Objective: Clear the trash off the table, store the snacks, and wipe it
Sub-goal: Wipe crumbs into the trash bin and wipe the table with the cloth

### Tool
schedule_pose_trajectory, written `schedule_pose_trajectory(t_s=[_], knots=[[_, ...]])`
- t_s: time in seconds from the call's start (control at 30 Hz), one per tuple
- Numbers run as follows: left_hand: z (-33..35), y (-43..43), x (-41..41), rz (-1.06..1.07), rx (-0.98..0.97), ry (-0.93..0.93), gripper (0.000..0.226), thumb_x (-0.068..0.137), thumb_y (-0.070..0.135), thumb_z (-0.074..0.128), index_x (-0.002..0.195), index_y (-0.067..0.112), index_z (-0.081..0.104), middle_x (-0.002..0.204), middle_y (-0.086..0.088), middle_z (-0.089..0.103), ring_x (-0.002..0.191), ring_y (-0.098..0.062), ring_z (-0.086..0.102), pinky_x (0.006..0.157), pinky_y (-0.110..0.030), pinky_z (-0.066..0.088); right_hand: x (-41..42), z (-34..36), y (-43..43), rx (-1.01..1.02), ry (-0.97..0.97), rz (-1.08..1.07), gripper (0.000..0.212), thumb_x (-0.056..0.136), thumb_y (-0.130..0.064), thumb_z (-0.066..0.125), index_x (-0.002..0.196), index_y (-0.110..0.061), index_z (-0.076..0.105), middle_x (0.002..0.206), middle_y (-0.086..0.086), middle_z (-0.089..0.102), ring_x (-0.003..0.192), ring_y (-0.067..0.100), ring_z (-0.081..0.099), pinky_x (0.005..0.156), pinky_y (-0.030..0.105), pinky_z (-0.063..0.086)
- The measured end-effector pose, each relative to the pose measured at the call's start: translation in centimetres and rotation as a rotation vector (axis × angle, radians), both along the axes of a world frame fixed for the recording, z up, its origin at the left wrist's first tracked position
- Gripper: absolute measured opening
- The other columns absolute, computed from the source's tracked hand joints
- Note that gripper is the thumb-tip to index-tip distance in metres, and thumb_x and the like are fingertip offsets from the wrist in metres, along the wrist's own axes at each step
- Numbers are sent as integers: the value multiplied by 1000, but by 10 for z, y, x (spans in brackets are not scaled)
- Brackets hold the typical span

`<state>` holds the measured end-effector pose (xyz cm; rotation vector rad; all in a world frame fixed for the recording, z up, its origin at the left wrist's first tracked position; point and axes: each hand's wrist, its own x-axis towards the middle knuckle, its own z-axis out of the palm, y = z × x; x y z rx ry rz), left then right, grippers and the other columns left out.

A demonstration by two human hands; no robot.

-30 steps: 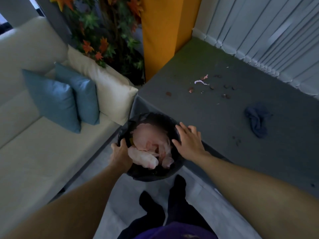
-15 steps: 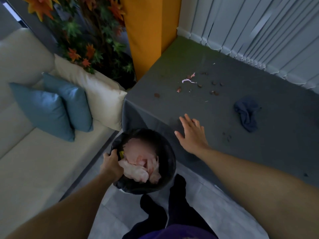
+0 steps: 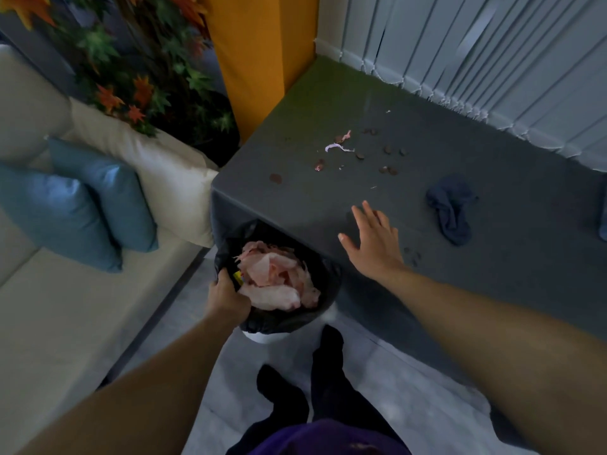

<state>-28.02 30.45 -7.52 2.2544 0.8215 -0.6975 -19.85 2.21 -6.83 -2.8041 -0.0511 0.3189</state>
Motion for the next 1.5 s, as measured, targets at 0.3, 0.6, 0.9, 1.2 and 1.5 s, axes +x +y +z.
schedule_pose_trajectory(t_s=[0.3, 0.6, 0.9, 1.2, 1.5], knots=[[-4, -34, 32, -23, 77, 49, 71, 83, 6, 55, 147, 16, 26, 138, -18, 37, 121, -44, 46, 96, -49, 48, 30, -2, -63, -134, -63, -150, 64, 97, -51, 44, 152, -21, 28, 164, 5, 18, 149, 28, 13, 116, 52, 18], [-3, -52, 58, -3, 149, 101, 62, 83, 8, 55, 141, 13, 34, 136, -18, 39, 116, -44, 49, 90, -46, 49, 55, -18, -116, -198, 187, -469, 67, 98, -55, 38, 155, -28, 17, 166, 2, 2, 148, 42, 5, 112, 64, 16], [-6, -56, 68, 0, 113, 132, 62, 83, 8, 56, 141, 15, 35, 135, -17, 41, 114, -41, 51, 93, -48, 51, 78, -25, -122, -116, 46, -636, 52, 95, -31, 56, 139, -8, 41, 134, 25, 39, 122, 46, 35, 97, 47, 40], [-13, -42, 84, -53, 55, 166, 59, 82, 5, 56, 138, 17, 38, 132, -16, 41, 112, -38, 50, 96, -50, 50, 72, -35, -105, -140, -178, -39, 30, 86, -43, 66, 114, -32, 63, 122, 2, 50, 110, 31, 42, 87, 44, 38], [-22, -36, 93, -93, 50, 187, 60, 82, 9, 57, 139, 18, 39, 132, -14, 42, 109, -36, 52, 90, -44, 51, 76, -45, -101, 206, -187, 52, 30, 90, -8, 61, 120, -9, 61, 112, 13, 51, 102, 29, 52, 88, 34, 45]])
